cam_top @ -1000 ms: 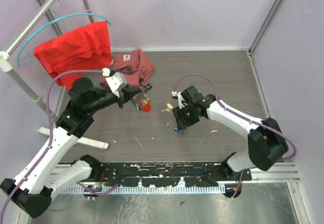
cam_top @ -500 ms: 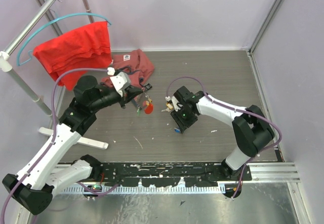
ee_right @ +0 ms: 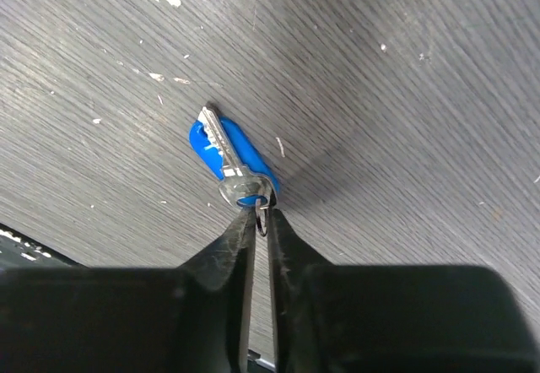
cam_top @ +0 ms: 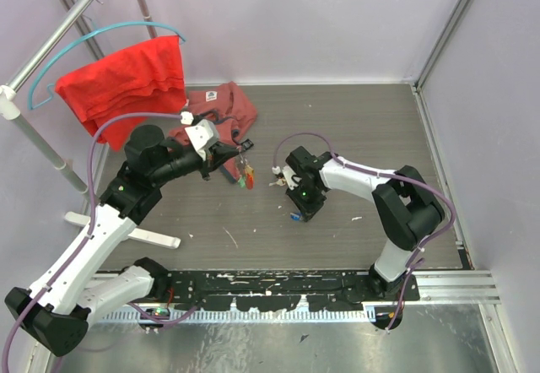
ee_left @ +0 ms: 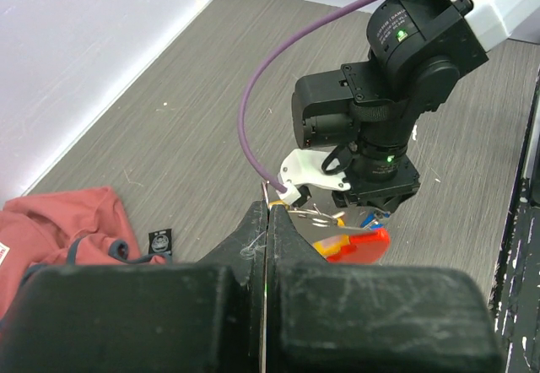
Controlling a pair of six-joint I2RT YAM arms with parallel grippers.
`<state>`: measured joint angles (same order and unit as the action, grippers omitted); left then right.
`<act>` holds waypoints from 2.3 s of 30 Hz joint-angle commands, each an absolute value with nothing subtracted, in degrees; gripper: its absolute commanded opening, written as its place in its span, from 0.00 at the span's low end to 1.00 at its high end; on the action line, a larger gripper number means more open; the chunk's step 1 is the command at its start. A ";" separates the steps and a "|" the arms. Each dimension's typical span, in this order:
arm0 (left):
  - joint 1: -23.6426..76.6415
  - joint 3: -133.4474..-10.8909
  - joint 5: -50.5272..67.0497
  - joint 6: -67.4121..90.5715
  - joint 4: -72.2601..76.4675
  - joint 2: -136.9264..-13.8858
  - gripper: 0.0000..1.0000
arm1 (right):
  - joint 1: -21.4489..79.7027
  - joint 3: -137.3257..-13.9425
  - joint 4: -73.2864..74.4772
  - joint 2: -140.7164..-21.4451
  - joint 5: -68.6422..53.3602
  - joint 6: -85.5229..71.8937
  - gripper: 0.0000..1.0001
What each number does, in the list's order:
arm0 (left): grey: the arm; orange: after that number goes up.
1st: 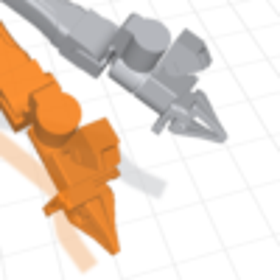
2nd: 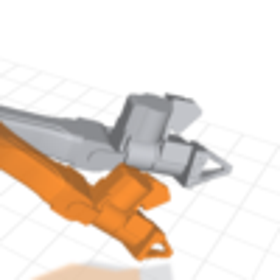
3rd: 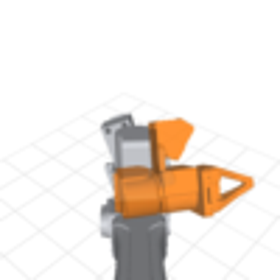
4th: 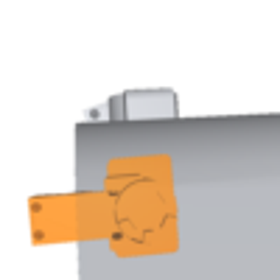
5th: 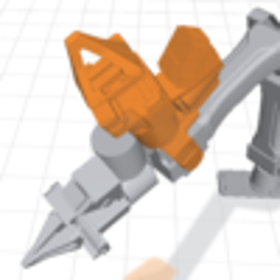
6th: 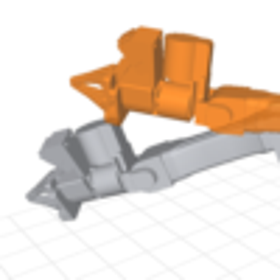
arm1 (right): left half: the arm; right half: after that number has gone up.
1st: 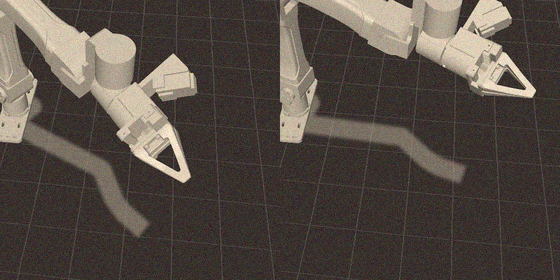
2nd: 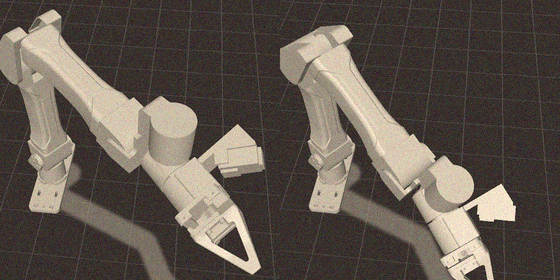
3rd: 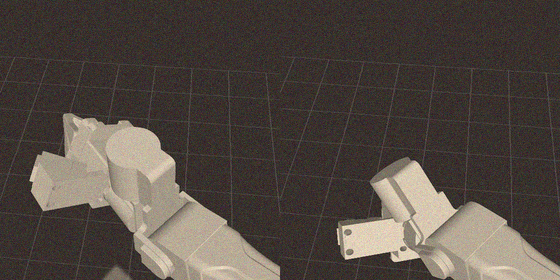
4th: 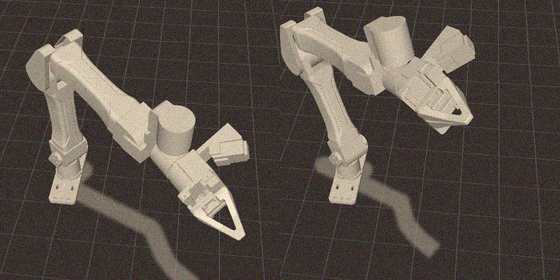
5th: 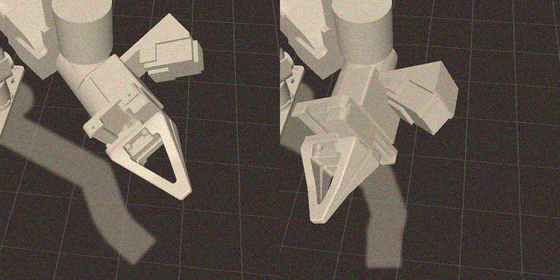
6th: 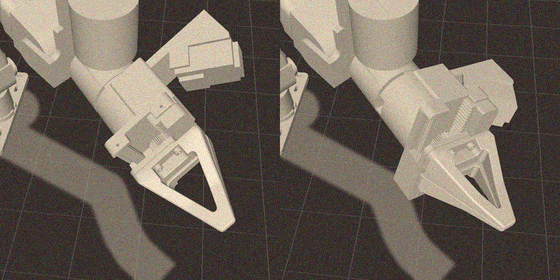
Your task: Put the keys on the keyring
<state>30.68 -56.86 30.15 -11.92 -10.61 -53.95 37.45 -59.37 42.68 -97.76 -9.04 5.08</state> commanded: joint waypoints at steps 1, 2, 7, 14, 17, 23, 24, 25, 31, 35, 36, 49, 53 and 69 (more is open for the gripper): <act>30.47 -58.36 31.35 -12.39 -8.70 -53.74 0.00 | 37.56 -61.42 42.00 -95.65 -11.55 5.46 0.12; 30.44 -58.36 31.45 -12.39 -8.70 -53.68 0.00 | 37.56 -61.43 41.86 -95.21 -11.97 5.42 0.08; 30.39 -58.41 31.23 -12.37 -8.70 -53.47 0.00 | 37.56 -61.97 41.66 -91.93 -14.75 4.79 0.01; 30.41 -59.01 31.76 -11.50 -7.45 -53.87 0.00 | 36.87 -66.55 45.46 -86.17 -16.43 4.70 0.01; 30.41 -59.21 32.16 -10.73 -6.50 -54.17 0.00 | 36.87 -68.33 44.98 -81.91 -12.59 5.74 0.01; 30.46 -59.16 33.87 -11.64 -3.94 -54.78 0.00 | 36.88 -69.70 39.26 -68.79 -8.77 10.28 0.01; 30.48 -59.26 34.76 -12.96 -3.80 -54.88 0.00 | 36.90 -70.15 38.77 -67.19 -8.92 11.02 0.01; 30.62 -59.48 35.05 -14.02 -3.78 -54.97 0.00 | 36.92 -70.83 38.61 -65.94 -9.90 12.00 0.01; 34.89 -62.27 31.22 -21.04 -5.19 -55.66 0.00 | 36.91 -75.37 38.83 -60.53 -19.01 17.53 0.01; 41.86 -64.44 25.14 -27.63 -6.80 -55.57 0.00 | 36.84 -78.68 38.93 -58.48 -25.18 18.95 0.01; 42.87 -64.77 24.76 -28.23 -6.69 -55.41 0.00 | 36.89 -79.48 38.96 -58.23 -26.17 19.01 0.01; 48.06 -68.74 27.50 -33.83 -8.67 -54.96 0.00 | 36.90 -88.62 39.38 -60.46 -38.65 21.20 0.01; 48.99 -69.38 27.58 -34.37 -8.71 -54.89 0.00 | 36.93 -89.28 38.63 -61.31 -40.60 21.42 0.01; 51.59 -70.97 27.49 -35.16 -8.74 -56.99 0.00 | 37.00 -87.69 31.72 -62.02 -45.52 19.09 0.01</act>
<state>51.18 -68.49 27.35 -34.41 -10.61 -56.86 36.95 -87.15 36.88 -62.63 -43.29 20.40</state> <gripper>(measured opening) 0.008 0.028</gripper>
